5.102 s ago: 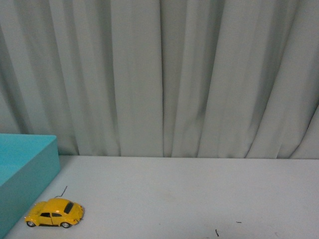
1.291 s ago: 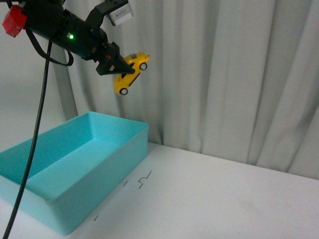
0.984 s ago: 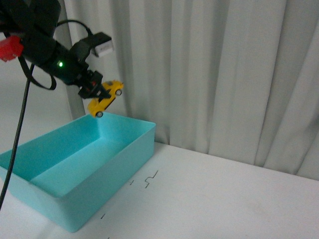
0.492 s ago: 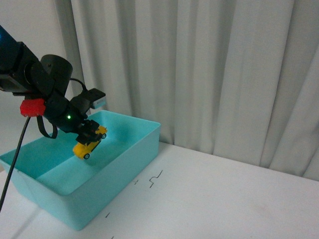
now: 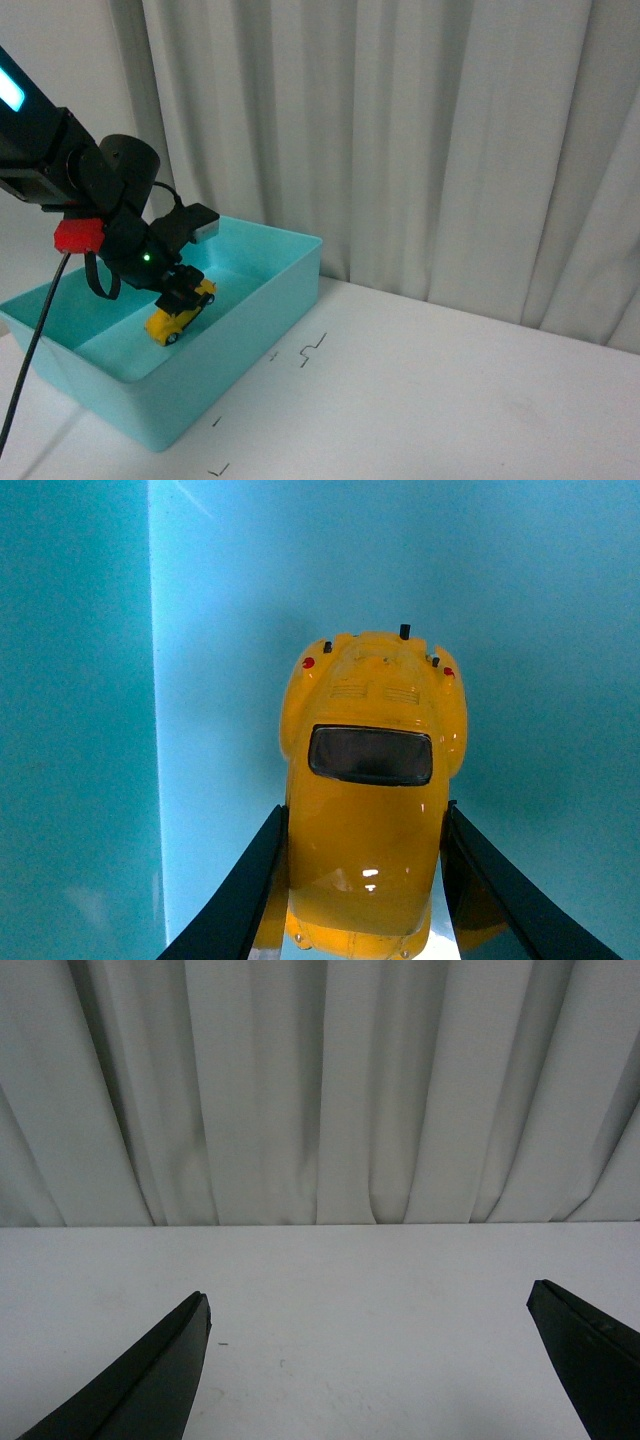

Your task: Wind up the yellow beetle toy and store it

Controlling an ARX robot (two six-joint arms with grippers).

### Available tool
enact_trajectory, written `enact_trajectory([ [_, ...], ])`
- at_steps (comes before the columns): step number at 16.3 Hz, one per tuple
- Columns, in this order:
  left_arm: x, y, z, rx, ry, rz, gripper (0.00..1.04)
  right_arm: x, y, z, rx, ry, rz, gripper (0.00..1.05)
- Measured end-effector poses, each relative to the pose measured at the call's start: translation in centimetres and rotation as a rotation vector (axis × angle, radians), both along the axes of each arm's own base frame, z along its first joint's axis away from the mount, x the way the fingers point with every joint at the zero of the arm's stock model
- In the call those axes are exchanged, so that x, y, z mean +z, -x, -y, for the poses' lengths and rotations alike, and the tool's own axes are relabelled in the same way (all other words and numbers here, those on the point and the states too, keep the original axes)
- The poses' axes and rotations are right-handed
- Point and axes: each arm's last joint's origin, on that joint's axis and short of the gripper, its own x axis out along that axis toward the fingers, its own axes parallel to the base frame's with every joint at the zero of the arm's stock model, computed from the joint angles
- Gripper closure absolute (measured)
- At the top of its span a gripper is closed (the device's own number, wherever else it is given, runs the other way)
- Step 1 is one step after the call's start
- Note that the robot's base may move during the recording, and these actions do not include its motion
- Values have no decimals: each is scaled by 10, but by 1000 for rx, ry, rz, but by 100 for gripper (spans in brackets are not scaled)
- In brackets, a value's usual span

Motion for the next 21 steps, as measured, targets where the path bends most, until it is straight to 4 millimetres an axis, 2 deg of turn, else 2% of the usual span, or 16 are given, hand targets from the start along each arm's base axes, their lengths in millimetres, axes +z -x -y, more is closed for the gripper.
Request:
enact_trajectory([
  [1,0,0,0,1,2,-1,65,0,0,0,0,0,0,7],
  [2,-1,1,1,-1,7,-12,55,0,0,0,0,0,0,7],
  [5,1,3,8,-34,40,-2,12,0,0,0,0,0,0,7],
  [6,15,6,15,-53,30,33,7,0,0,0,0,0,0,7],
  [8,51,10,22,-68,-2,166,7,0,0,0,0,0,0,7],
  [10,82,26,30,-85,-17,286,7,0,0,0,0,0,0,7],
  [11,103,46,34,-86,-17,372,7,0,0,0,0,0,0,7],
  [12,110,59,41,-128,42,685,19,0,0,0,0,0,0,7],
  [14,99,94,73,-101,184,902,41,0,0,0,2,0,0,7],
  [16,94,121,103,-115,249,991,63,0,0,0,0,0,1,7],
  [19,79,163,127,-64,280,981,104,0,0,0,0,0,1,7],
  [21,75,181,139,-77,286,984,103,0,0,0,0,0,0,7],
])
